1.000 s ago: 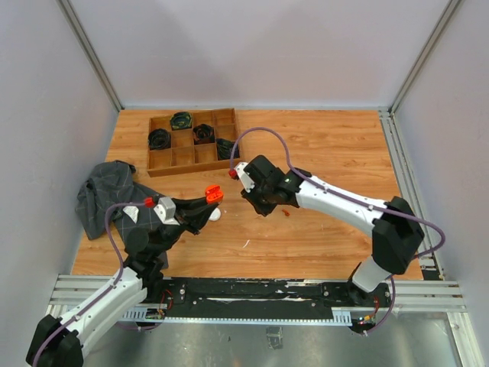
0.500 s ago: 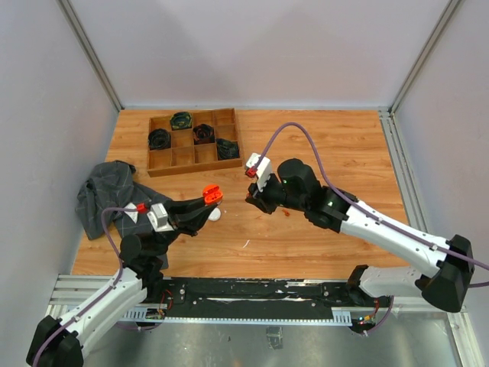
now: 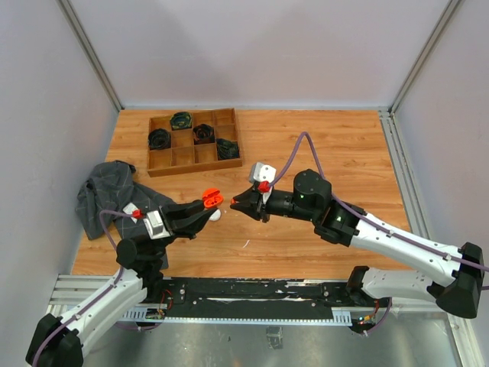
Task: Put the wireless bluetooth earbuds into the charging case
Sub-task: Place the earbud in the charging case.
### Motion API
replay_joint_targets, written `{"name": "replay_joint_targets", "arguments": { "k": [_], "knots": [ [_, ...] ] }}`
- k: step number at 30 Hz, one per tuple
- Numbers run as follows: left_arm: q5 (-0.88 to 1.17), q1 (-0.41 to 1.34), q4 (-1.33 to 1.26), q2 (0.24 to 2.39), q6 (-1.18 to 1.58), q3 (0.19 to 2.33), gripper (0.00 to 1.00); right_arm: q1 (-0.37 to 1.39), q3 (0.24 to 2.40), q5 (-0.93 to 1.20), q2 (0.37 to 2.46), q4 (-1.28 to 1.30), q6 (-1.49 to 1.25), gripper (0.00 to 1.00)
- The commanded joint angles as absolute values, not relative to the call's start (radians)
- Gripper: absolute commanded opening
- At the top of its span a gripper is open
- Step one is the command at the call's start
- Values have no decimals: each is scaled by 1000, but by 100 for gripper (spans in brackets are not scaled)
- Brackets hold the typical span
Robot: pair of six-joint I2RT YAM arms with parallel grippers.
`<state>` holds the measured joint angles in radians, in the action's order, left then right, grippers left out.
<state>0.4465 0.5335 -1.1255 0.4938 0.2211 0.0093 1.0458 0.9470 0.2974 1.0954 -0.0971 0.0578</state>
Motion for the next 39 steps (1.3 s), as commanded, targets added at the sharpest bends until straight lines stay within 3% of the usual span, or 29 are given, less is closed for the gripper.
{"name": "replay_joint_targets", "arguments": {
  "k": [1, 15, 39],
  "knots": [
    [475, 538, -1178, 509, 200, -125, 0, 1066, 939, 355, 1059, -223, 76, 10],
    [526, 538, -1210, 559, 207, -113, 0, 1086, 947, 455, 1138, -388, 25, 10],
    [553, 538, -1221, 557, 224, -109, 0, 1086, 930, 433, 1189, -382, 39, 11]
  ]
}}
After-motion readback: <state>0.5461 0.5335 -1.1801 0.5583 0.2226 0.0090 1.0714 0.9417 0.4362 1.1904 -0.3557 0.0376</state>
